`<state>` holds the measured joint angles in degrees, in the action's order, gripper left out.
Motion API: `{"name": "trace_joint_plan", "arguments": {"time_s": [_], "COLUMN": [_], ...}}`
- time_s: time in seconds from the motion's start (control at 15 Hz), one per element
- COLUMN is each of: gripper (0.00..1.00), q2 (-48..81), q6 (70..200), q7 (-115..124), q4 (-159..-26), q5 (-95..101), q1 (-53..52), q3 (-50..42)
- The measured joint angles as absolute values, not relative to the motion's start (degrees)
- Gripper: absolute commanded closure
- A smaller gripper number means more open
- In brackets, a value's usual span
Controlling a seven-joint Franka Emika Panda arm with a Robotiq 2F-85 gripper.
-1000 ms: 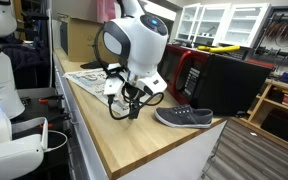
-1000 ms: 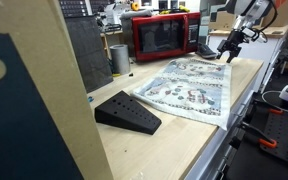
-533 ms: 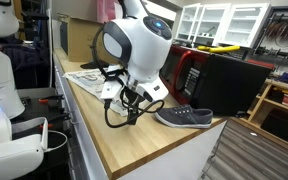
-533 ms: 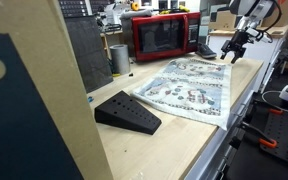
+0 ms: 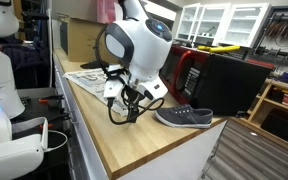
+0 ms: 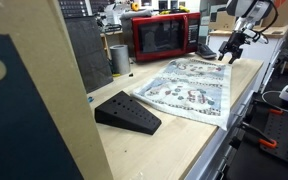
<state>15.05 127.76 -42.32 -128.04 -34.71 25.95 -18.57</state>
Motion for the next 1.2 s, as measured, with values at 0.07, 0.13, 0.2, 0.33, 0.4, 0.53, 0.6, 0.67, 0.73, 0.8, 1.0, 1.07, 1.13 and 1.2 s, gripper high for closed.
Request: {"name": "trace_joint_plan", "arguments": {"time_s": [0.07,0.13,0.2,0.33,0.4,0.53,0.6,0.67,0.73,0.8,1.0,1.07,1.13,1.2], "gripper": [0.00,0.00,0.00,0.00,0.25,0.34,0.42,0.51,0.58,0.64,0.87,0.95,0.99,1.00], "q2": [15.09,15.18,15.25,15.36,15.37,15.35,15.31,15.21,15.05,14.74,12.99,12.27,11.48,10.82], "q6": [127.73,127.67,127.46,126.89,126.51,124.67,123.58,122.46,121.26,119.77,116.59,116.24,116.21,116.22], "q7": [-42.32,-42.32,-42.32,-42.32,-42.32,-42.32,-42.32,-42.32,-42.31,-42.31,-42.32,-42.32,-42.32,-42.32], "q4": [-128.17,-128.29,-128.45,-128.84,-129.06,-129.24,-129.27,-129.28,-129.28,-129.28,-129.32,-129.42,-129.66,-129.91], "q5": [-34.71,-34.70,-34.66,-34.42,-34.19,-33.63,-33.31,-32.94,-32.68,-32.44,-32.11,-32.11,-32.11,-32.11], "q1": [25.88,25.80,25.72,25.53,25.41,25.05,24.99,25.00,25.03,25.09,25.29,25.29,25.29,25.29], "q3": [-18.00,-17.42,-16.87,-15.94,-15.59,-15.42,-15.42,-15.43,-15.47,-15.59,-16.10,-16.31,-16.44,-16.50]}}
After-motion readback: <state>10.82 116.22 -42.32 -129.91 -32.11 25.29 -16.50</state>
